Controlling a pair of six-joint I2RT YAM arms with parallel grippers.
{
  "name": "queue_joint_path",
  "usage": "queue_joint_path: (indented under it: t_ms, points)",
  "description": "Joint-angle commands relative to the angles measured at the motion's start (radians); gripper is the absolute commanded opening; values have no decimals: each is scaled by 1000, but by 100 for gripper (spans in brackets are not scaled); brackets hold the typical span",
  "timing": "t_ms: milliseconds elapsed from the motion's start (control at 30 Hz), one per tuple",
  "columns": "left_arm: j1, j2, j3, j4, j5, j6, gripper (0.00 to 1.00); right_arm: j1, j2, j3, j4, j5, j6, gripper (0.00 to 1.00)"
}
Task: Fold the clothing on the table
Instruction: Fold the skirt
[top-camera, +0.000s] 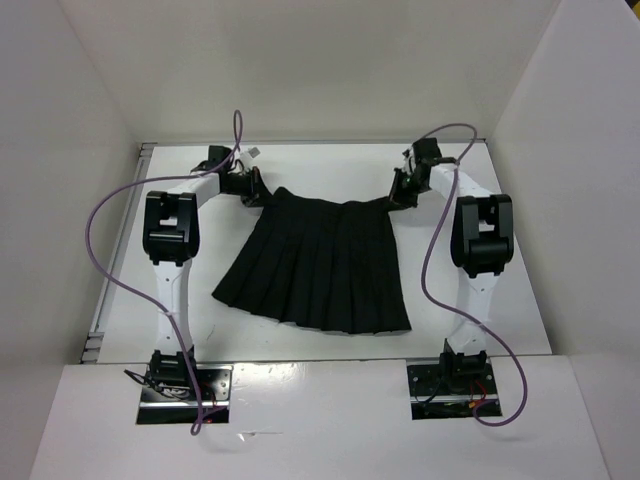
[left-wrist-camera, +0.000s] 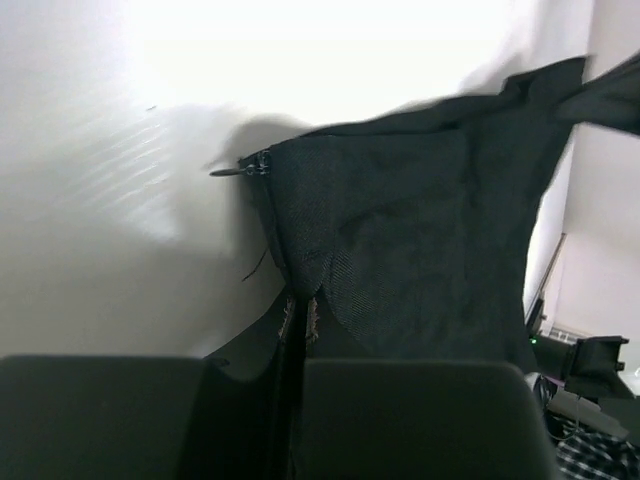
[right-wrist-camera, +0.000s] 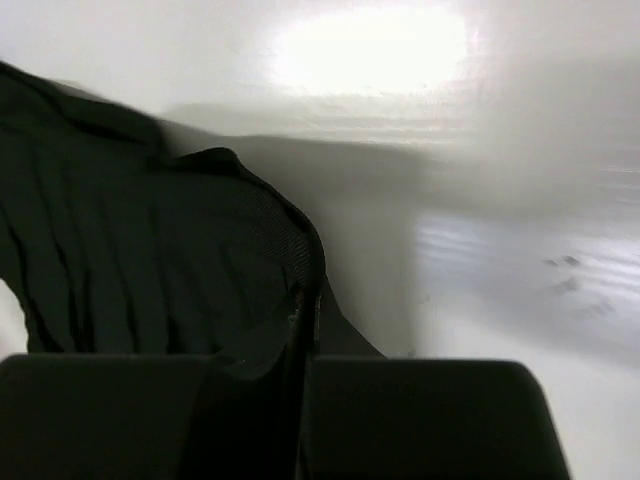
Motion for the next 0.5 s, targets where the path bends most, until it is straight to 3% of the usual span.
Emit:
queue_joint_path:
  t_ms: [0,133,333,467]
  points:
    - [-4,-134,60,25,51,-29,0,7,-221,149,-27,149,-14,0]
    - [5,-82,372,-63,51,-78,0,7,-206,425,-114,187,-23,0]
    - [5,-19,886,-222,97,-132,0,45,-188,707,-245,210,-45,0]
    - [5,-134,844,-221,97,-135,0,82,-231,806,-314,264,-57,0]
